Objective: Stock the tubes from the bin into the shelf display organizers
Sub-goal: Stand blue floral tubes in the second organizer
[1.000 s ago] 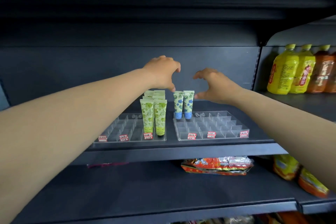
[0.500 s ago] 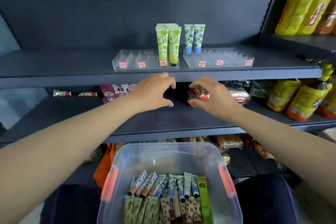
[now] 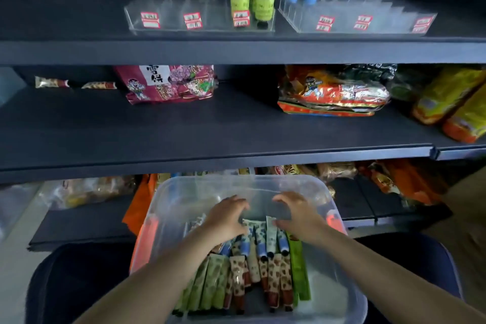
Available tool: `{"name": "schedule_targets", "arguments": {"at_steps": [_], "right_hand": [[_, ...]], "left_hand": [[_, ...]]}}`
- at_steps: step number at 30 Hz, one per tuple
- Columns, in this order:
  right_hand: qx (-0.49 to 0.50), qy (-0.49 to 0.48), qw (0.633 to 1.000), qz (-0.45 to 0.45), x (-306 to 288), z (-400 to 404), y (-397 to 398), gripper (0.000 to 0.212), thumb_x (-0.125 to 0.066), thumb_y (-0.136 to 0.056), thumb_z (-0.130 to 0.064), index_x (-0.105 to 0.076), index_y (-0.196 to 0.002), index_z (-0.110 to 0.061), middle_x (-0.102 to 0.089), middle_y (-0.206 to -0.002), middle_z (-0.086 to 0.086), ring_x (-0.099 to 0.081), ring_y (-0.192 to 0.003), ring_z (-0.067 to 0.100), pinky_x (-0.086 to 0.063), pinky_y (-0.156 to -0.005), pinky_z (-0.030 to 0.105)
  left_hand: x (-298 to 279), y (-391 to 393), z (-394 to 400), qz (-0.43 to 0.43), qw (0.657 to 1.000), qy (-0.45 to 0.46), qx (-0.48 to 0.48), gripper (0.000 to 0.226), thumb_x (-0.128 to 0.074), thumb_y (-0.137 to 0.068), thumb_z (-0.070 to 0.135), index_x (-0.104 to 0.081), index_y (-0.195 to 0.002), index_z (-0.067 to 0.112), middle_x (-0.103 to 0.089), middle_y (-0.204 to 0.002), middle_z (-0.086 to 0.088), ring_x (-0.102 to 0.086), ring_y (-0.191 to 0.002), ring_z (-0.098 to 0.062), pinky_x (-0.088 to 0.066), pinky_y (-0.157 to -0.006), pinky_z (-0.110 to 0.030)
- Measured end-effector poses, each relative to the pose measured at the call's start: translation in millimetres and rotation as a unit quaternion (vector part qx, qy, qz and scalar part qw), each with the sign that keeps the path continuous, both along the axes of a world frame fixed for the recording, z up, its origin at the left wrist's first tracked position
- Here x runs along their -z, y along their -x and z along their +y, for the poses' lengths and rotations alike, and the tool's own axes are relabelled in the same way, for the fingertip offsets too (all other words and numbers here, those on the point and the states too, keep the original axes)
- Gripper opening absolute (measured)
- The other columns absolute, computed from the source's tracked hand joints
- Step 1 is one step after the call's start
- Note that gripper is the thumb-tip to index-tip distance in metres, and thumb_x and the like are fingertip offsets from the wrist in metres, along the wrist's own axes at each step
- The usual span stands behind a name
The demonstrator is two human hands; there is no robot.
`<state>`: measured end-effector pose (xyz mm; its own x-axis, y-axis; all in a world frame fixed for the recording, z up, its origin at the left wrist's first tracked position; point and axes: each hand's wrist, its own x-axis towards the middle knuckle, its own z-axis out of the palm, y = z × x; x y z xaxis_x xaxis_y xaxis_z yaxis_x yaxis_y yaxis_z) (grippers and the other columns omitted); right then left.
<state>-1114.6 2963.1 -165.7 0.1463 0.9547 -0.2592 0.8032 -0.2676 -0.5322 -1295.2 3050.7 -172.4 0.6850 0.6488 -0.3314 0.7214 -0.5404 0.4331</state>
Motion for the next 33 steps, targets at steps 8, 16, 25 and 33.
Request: {"name": "schedule_targets", "arguments": {"at_steps": [8, 16, 25, 33], "right_hand": [[0.034, 0.13, 0.99, 0.028, 74.0, 9.4, -5.1, 0.061, -0.069, -0.084, -0.027, -0.041, -0.136, -0.011, -0.042, -0.14, 0.009, -0.04, -0.129, 0.021, -0.031, -0.1, 0.023], [-0.001, 0.119, 0.993, 0.019, 101.5, 18.6, -6.7, 0.073, -0.075, -0.076, -0.028, -0.039, -0.139, -0.019, -0.04, -0.142, -0.002, -0.034, -0.133, 0.018, -0.028, -0.107, 0.029], [-0.049, 0.163, 0.985, -0.021, 106.9, 27.0, -9.6, 0.085, -0.076, -0.074, -0.026, -0.029, -0.144, -0.022, -0.034, -0.146, -0.001, -0.031, -0.135, 0.019, -0.029, -0.111, 0.036], [-0.067, 0.195, 0.977, -0.056, 115.2, 34.6, -8.4, 0.089, -0.078, -0.071, -0.034, -0.03, -0.143, -0.015, -0.035, -0.145, 0.004, -0.034, -0.133, 0.022, -0.03, -0.109, 0.035]], "left_hand": [[76.4, -19.1, 5.6, 0.022, 0.996, 0.074, -0.04, 0.057, -0.067, -0.084, 0.026, -0.045, -0.135, 0.015, -0.046, -0.134, 0.0, -0.046, -0.123, -0.017, -0.036, -0.098, -0.024], [113.9, -13.4, 17.6, 0.057, 0.996, 0.053, 0.034, 0.071, -0.068, -0.081, 0.037, -0.037, -0.142, 0.02, -0.036, -0.144, 0.003, -0.032, -0.134, -0.017, -0.029, -0.109, -0.029], [123.1, -7.3, 20.9, 0.106, 0.99, 0.03, 0.089, 0.085, -0.062, -0.081, 0.05, -0.02, -0.149, 0.02, -0.019, -0.154, 0.003, -0.017, -0.141, -0.016, -0.017, -0.113, -0.037], [119.7, -11.7, 26.9, 0.141, 0.982, 0.063, 0.11, 0.089, -0.062, -0.082, 0.048, -0.013, -0.15, 0.019, -0.013, -0.156, 0.003, -0.013, -0.143, -0.018, -0.016, -0.112, -0.04]]}}
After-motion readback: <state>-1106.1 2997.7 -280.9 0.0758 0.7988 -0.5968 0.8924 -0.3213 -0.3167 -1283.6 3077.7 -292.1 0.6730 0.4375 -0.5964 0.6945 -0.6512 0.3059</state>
